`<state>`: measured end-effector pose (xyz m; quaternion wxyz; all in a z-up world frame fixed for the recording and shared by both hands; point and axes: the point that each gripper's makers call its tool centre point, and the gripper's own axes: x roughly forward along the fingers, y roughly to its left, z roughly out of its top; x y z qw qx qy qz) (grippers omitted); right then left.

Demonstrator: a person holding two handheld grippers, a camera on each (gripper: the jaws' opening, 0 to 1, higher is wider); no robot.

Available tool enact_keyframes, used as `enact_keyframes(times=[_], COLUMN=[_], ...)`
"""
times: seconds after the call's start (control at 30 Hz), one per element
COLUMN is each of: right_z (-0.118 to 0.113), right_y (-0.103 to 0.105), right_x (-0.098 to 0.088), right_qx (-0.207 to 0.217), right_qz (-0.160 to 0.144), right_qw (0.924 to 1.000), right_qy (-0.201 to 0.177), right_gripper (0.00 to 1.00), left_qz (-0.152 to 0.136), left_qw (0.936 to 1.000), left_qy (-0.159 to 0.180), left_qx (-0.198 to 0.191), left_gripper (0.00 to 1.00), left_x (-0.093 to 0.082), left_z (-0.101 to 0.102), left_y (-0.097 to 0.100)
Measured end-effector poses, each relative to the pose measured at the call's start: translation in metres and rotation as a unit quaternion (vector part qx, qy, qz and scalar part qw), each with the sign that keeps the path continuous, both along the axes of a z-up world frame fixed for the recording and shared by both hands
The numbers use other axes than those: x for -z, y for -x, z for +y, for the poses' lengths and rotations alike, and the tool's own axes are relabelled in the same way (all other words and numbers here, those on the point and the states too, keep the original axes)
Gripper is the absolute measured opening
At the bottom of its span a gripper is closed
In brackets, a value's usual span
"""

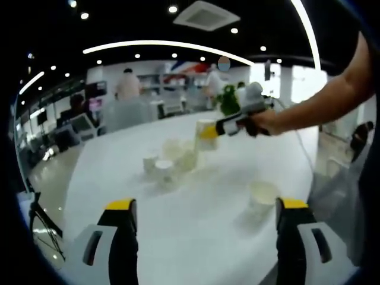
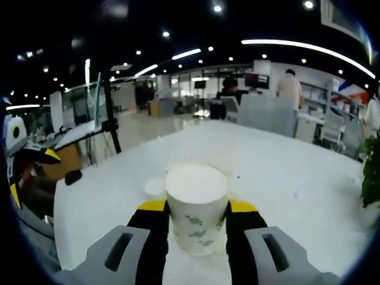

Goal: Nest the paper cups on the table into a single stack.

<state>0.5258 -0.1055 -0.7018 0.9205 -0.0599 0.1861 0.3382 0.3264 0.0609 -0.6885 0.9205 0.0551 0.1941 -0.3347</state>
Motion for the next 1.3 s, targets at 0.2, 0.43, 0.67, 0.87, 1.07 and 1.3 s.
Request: enact_keyframes(times=[0.2,0.43,0.67,0.87,1.07,1.3], right_z=[0.003,0.001,-0.004,-0.007,-0.01,-0.013], right_y=[-0.001,-0.003,-0.005,-0.003,-0.006,-0.002], right_x=[-0.015,-0.032,-0.044,-0.046,-0.05,-0.052], right_qx=[-0.007,-0.006,-0.004,-0.004,-0.005,-0.006], right_qz=[-0.007,-0.016,-0.023,-0.025,-0.027,-0.029], right_qw=[0.9999,0.9999,0.9997,0.9997,0.9996,0.9995], right_qy=[0.006,0.003,0.002,0.004,0.006,0.008], right_gripper=[0.34,0.34,0.34,0.34,0.34,0.34], left_qz=[0.005,0.022,0.009,0.009,0.007,0.006], left_qw=[0.9999,0.9995,0.9996,0.9996,0.9996,0.9995], left_qy=[0.011,0.014,0.007,0.007,0.008,0.016], left_qx=[0.006,0.018,0.027,0.025,0.027,0.026], left_gripper=[0.98,0.99,0.99,0.99,0.99,0.99], left_x=[-0.005,-0.003,-0.008,-0.011,-0.014,-0.018], left_z=[-0.005,-0.011,-0.013,-0.011,-0.012,-0.015], left_y=[0.0,0.003,0.003,0.002,0.0,-0.001])
